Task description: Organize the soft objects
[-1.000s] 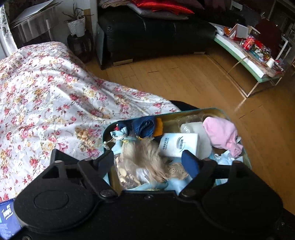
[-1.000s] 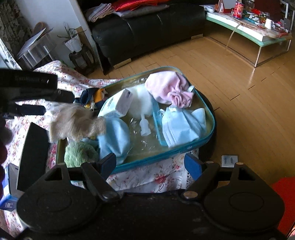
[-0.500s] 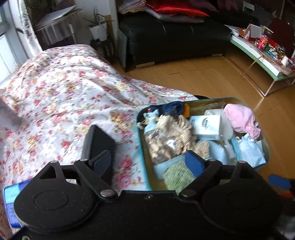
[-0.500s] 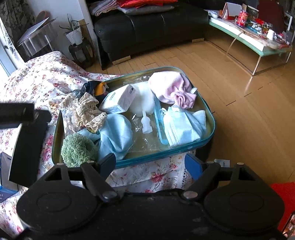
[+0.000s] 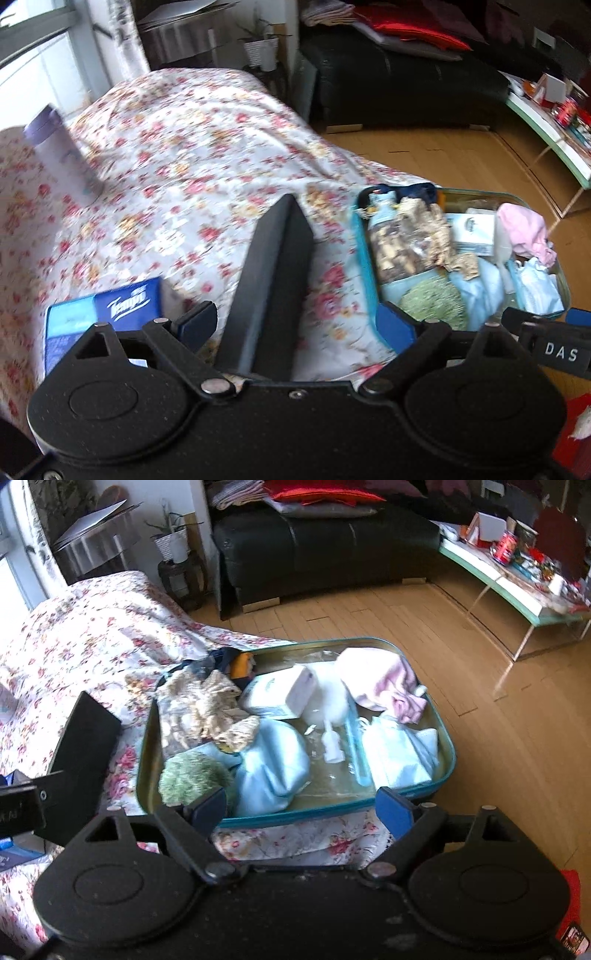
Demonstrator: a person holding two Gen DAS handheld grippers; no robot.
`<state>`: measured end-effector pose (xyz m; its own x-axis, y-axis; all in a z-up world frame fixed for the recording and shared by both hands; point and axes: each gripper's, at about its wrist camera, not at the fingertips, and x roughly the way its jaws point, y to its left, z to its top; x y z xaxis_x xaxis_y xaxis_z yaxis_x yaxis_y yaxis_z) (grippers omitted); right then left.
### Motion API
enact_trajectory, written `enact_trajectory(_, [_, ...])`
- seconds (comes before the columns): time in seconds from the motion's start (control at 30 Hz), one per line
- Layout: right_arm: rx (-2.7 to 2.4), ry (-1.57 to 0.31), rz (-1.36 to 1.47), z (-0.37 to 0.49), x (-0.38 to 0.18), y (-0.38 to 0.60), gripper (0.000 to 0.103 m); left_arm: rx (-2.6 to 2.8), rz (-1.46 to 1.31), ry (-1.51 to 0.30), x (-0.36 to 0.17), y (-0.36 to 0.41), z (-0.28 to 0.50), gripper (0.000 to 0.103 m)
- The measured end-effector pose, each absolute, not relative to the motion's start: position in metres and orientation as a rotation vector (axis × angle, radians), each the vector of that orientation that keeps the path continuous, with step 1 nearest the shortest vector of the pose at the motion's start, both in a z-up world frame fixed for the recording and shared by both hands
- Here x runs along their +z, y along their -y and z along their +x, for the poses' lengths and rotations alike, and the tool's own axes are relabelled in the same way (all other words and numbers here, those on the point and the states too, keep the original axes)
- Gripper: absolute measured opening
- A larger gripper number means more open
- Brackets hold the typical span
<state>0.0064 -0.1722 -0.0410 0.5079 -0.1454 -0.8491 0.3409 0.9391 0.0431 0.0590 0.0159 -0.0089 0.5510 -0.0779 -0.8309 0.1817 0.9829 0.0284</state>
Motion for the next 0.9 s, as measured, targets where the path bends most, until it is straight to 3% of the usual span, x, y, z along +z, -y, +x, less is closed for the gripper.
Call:
enact_trajectory(0.47, [-0.268, -1.015, 0.153, 0.020, -0.039, 0.137, 0.090, -0.079, 0.092, -0.968, -0.015, -0.053, 0.047, 0.090])
enact_trajectory(0.9, [-0.273, -1.010, 0.165, 0.018, -0.038, 0.139, 0.098, -0.081, 0.104, -0.988, -0.018, -0.050, 0.040, 0.090])
